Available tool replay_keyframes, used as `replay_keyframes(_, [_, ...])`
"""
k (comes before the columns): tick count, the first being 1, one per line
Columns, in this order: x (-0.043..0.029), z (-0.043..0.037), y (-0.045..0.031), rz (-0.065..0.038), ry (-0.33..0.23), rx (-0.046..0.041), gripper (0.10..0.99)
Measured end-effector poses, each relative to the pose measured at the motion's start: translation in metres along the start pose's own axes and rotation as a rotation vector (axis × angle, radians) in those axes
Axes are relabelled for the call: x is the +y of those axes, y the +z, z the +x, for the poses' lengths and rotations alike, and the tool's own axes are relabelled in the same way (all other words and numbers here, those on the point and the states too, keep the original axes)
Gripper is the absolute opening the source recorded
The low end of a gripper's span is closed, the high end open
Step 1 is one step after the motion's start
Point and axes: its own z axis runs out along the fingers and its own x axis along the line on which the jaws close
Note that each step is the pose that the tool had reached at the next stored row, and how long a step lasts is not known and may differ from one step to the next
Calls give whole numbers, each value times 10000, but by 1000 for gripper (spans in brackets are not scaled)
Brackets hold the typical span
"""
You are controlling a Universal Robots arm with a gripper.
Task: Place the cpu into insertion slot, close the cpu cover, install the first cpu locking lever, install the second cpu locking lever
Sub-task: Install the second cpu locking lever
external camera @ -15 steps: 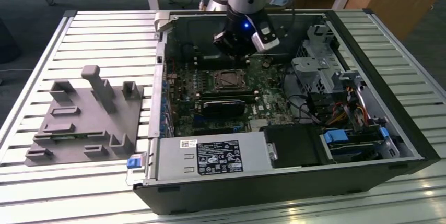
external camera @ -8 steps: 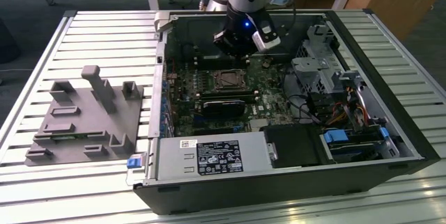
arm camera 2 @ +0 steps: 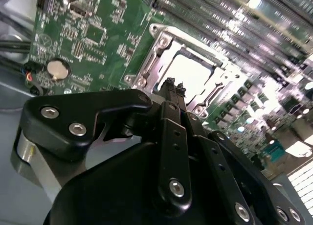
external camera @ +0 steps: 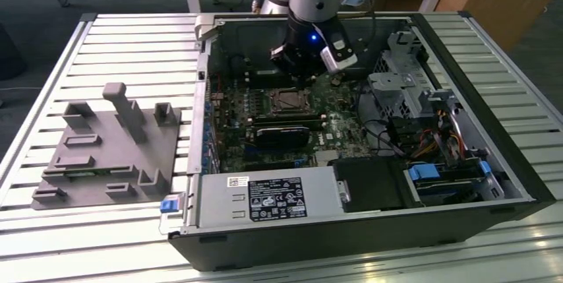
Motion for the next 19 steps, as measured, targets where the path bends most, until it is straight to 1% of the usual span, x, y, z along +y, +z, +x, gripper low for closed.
replay_keyframes(4, [-92, -5, -6, -2, 0, 10, 106])
replay_keyframes(5, [-105, -6, -7, -7, 2, 29, 106])
replay_keyframes(7, [-119, -11, -8, -17, 10, 129, 106])
replay_keyframes(8, [-128, -11, -7, -22, 11, 141, 106])
replay_keyframes(12, [-180, -14, -6, -23, 11, 143, 106])
replay_keyframes(16, [-262, -17, -8, -30, 11, 142, 106])
replay_keyframes(17, [-282, -18, -8, -46, 11, 144, 106])
replay_keyframes(18, [-294, -19, -8, -86, 11, 154, 106])
replay_keyframes(19, [-303, -20, -6, -150, 13, 179, 106])
